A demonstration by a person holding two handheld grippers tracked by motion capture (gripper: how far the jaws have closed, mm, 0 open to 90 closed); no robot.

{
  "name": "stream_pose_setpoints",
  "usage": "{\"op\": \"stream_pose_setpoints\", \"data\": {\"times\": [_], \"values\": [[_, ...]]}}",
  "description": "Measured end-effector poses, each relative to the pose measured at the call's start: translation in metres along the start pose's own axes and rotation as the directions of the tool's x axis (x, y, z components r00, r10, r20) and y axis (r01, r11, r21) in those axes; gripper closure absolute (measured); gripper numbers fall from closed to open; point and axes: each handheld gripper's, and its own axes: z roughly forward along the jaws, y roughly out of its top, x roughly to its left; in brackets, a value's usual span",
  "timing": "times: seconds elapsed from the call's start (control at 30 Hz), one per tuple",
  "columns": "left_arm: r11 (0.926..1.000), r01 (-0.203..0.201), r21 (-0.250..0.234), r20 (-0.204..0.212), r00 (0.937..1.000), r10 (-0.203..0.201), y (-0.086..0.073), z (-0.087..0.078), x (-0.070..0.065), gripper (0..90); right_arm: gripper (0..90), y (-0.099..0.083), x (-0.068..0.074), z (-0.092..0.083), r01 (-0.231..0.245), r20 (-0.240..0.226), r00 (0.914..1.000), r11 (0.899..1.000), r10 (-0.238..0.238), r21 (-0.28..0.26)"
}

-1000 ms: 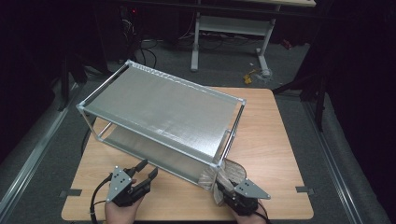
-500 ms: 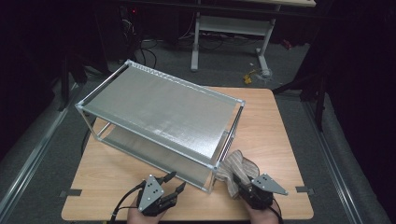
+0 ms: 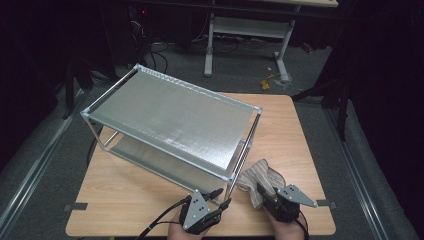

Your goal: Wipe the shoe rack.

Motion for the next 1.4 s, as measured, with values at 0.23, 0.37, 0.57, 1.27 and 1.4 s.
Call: {"op": "stream_pose_setpoints", "data": {"times": [0.23, 0.37, 0.57, 1.27, 1.4], "values": [[1.0000, -0.003, -0.009, -0.031, 0.9995, 0.003, 0.001, 0.010, 0.002, 79.9, 70.6, -0.001, 0.002, 0.002, 0.003, -0.006, 1.0000, 1.000, -0.003, 0.009], [0.9999, -0.010, -0.012, -0.031, 0.9995, 0.010, -0.002, 0.004, 0.004, 80.5, 70.5, -0.001, 0.002, 0.003, 0.006, -0.004, 1.0000, 1.000, -0.006, 0.010], [0.9999, -0.002, -0.012, -0.038, 0.9993, 0.002, -0.006, -0.012, 0.014, 80.3, 70.6, -0.001, 0.002, 0.002, 0.007, -0.003, 1.0000, 1.000, -0.007, 0.007], [0.9983, 0.046, 0.035, -0.177, 0.9834, -0.039, -0.036, -0.071, 0.065, 49.9, 70.4, 0.016, 0.052, 0.006, 0.072, -0.171, 0.9823, 0.997, -0.078, -0.041], [0.9959, 0.085, 0.033, -0.209, 0.9751, -0.076, -0.042, -0.072, 0.075, 49.6, 70.3, 0.001, 0.063, 0.020, 0.124, -0.216, 0.9699, 0.991, -0.111, 0.045]]}}
